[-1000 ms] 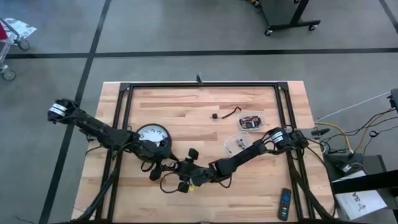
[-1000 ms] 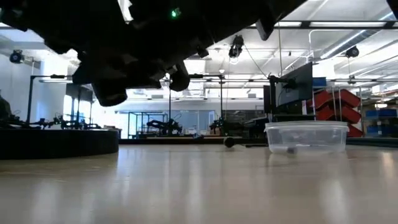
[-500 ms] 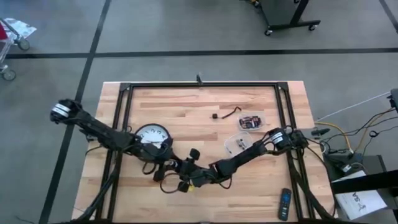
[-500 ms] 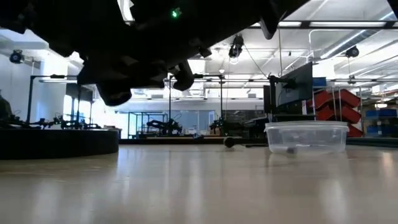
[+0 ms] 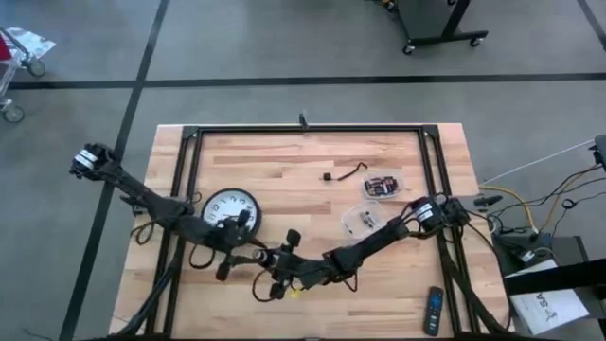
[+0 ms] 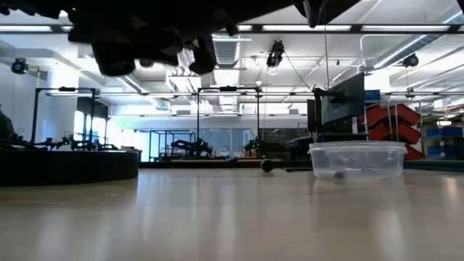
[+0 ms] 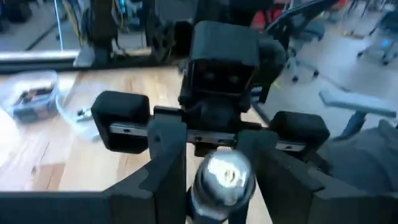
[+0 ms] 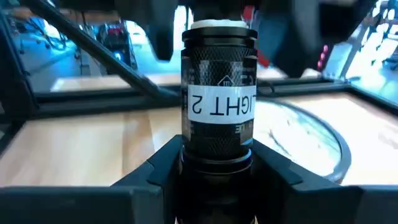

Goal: Insert battery
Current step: Insert the white battery holder into the white flashlight compartment

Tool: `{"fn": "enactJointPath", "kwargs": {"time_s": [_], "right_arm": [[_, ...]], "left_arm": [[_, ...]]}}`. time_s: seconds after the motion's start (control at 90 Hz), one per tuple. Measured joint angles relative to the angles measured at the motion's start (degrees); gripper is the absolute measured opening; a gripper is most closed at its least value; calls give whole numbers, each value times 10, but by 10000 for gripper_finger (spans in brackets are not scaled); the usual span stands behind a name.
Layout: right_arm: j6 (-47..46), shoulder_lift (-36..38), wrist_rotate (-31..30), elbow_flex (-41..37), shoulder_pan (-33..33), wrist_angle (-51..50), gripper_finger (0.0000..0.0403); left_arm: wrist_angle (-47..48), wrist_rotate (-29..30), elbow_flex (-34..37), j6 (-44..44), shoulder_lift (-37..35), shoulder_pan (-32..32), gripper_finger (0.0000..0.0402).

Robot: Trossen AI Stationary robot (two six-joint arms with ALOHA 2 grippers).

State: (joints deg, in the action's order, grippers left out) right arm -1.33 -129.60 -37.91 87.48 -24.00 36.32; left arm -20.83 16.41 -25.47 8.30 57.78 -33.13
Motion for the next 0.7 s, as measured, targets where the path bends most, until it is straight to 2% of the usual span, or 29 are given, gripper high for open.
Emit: {"fn": "enactJointPath", "kwargs": {"time_s": [0.122,0.3,0.567,0.7], "right_arm": [[41,1,-1,0,-6,46,122],[44,4,0,0,-5,53,121],[44,4,8,0,0,59,127],[53,4,7,0,0,56,125]], "left_arm": [[-89,31,36,-19,4,-19,170],[-246,36,74,-70,32,-22,166],[-363,39,76,-96,118,-21,163],[-379,53,76,-93,146,-20,152]]}}
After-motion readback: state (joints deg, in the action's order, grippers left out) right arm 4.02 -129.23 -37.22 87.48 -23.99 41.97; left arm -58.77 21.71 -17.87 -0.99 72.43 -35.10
